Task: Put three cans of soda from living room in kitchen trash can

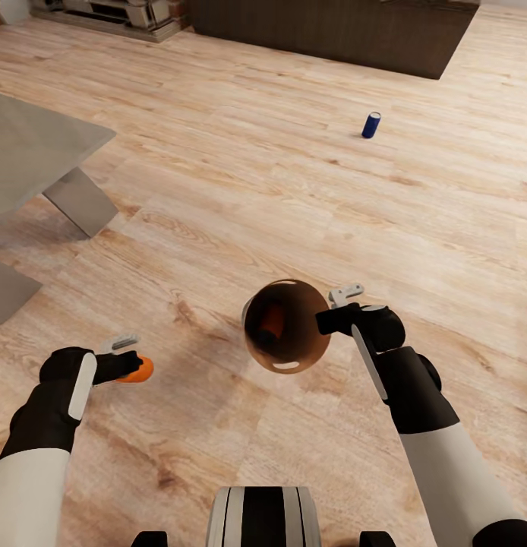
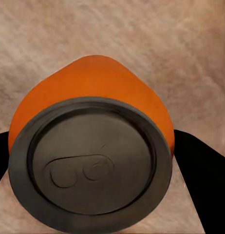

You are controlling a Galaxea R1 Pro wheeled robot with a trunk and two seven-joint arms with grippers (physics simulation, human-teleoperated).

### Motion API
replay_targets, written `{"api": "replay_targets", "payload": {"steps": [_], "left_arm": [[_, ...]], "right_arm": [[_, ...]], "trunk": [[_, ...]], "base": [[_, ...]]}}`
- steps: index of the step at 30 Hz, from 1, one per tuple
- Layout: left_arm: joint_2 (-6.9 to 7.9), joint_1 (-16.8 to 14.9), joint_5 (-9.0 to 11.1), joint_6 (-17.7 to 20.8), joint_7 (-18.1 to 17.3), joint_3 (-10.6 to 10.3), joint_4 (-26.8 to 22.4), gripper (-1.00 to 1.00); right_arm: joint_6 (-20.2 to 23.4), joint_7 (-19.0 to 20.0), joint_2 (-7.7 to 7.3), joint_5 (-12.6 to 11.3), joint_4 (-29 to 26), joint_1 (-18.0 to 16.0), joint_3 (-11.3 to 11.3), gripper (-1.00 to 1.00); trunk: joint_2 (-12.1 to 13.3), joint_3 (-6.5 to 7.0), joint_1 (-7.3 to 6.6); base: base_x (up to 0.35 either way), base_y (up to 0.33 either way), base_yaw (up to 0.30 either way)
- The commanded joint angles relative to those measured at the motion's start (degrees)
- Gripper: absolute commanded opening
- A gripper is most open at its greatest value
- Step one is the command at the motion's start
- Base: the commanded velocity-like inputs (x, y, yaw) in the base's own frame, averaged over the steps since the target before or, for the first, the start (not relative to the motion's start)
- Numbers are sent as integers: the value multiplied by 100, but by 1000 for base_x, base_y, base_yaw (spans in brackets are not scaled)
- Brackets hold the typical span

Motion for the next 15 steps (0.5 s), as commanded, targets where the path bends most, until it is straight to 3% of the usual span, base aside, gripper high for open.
{"api": "replay_targets", "payload": {"steps": [1, 7, 15], "left_arm": [[0, 0, -14, 0, -46, 0, -59, -100], [2, 1, -31, 0, -317, -6, -774, -100], [3, 1, -28, 0, -346, -12, -956, -100]], "right_arm": [[4, 1, 0, -108, 1, 0, 4, -100], [4, 2, -66, -103, 7, 19, 0, -100], [4, 2, -74, -108, 15, 29, 5, -100]], "trunk": [[1, 23, -2], [9, 156, -18], [20, 333, -39]], "base": [[0, 0, 0], [0, 0, 0], [0, 0, 0]]}}
